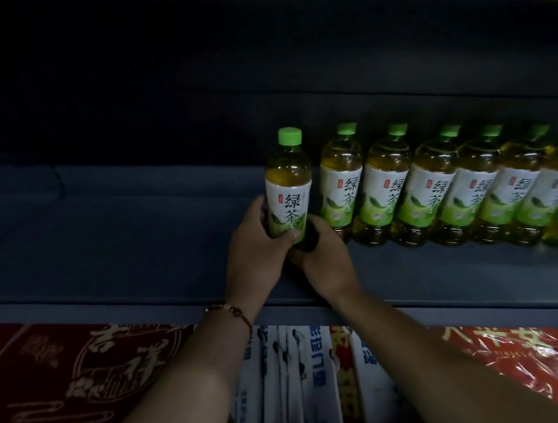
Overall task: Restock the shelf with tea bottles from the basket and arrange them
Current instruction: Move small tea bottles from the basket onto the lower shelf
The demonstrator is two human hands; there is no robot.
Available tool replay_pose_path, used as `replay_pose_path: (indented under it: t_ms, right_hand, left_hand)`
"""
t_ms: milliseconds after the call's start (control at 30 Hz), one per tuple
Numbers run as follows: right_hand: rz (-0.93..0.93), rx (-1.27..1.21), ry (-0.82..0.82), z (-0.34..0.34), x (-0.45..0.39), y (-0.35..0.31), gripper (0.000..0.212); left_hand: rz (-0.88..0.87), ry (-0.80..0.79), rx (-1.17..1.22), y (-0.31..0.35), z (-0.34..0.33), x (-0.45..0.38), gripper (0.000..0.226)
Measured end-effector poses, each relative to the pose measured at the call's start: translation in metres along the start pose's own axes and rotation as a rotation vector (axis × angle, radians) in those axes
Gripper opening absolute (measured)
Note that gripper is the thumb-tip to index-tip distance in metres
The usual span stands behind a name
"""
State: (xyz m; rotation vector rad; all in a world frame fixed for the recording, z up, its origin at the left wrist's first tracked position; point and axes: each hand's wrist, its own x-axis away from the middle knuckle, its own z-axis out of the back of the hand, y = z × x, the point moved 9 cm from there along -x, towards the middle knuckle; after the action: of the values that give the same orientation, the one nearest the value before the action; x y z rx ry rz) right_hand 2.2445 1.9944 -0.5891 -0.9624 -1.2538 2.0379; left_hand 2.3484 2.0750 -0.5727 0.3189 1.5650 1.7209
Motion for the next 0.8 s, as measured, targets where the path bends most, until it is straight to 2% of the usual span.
replay_pose_path:
  t_ms: [167, 300, 500, 667, 733, 800]
  right_hand:
    - [0.005, 0.022, 0.052, -0.002, -0.010, 0.006, 0.050]
    - [0.014, 0.015, 0.036, -0.005, -0.011, 0.006, 0.057]
    - [-0.003, 0.064, -0.013, -0.001, -0.009, 0.003, 0.055]
    - [-0.009, 0.199, -0.095, 0.013, 0.004, -0.006, 0.056]
    - [-0.001, 0.306, -0.132, 0.023, 0.011, -0.008, 0.056]
    - [0.012, 0.427, -0.182, 0.035, 0.021, -0.007, 0.060]
  left_hand:
    - [-0.030, 0.005, -0.048, -0.006, -0.006, -0.016, 0.062]
    - [-0.033, 0.014, -0.117, -0.013, -0.011, -0.024, 0.070]
    - [-0.048, 0.020, -0.174, -0.009, -0.011, -0.021, 0.071]
    - [-0.012, 0.002, -0.360, -0.008, -0.005, -0.008, 0.050]
    - [-0.002, -0.051, -0.464, -0.009, -0.007, 0.002, 0.040]
    - [0.009, -0.117, -0.576, -0.009, -0.013, 0.014, 0.039]
